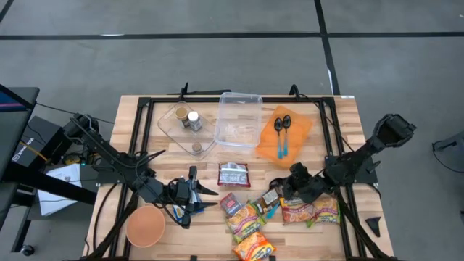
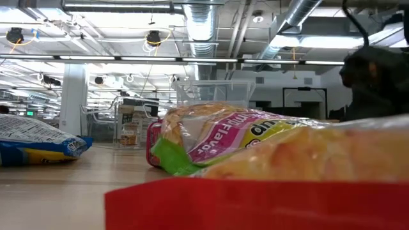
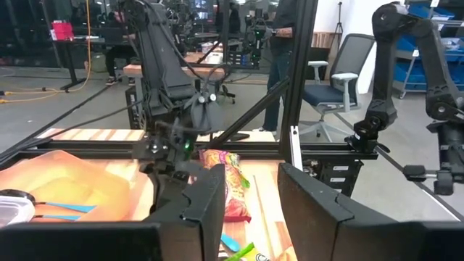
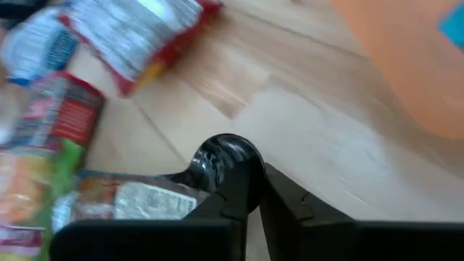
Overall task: Pick & Place Food Item
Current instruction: Put the blue spoon into the orange bin
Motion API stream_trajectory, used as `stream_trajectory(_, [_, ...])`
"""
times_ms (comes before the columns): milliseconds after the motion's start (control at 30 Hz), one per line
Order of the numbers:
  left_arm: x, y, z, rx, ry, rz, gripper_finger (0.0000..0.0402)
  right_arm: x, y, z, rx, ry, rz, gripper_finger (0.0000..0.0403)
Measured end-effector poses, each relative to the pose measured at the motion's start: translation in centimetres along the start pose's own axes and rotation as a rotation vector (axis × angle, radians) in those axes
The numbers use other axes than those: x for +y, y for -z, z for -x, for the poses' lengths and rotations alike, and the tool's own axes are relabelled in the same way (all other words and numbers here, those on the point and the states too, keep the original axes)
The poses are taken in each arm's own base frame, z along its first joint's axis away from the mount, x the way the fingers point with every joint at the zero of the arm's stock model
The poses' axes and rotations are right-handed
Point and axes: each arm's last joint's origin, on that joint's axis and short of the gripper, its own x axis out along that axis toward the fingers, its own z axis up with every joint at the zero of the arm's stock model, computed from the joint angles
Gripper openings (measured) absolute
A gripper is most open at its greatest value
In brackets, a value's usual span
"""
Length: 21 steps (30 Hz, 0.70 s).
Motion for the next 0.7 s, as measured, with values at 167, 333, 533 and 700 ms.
stream_trajectory(167, [0.0, 0.1, 0.0, 0.009, -0.001, -0.007, 0.0121, 1.3, -0.5, 2.0, -0.091, -0.088, 0.06, 0.0006])
stream_trajectory(333, [0.2, 0.5, -0.1, 0.046, -0.009, -0.032, 0.0122, 2.8, -1.0, 4.0, -0.185, -0.155, 0.212, 0.0003])
stream_trajectory(533, [0.4, 2.3, -1.6, 0.113, -0.018, -0.069, 0.012, 5.5, -1.5, 6.1, -0.306, -0.189, 0.358, 0.0002])
stream_trajectory(700, [1.4, 4.6, -4.3, 0.146, -0.03, -0.075, 0.0118, 7.5, -2.0, 7.1, -0.373, -0.185, 0.433, 0.0001])
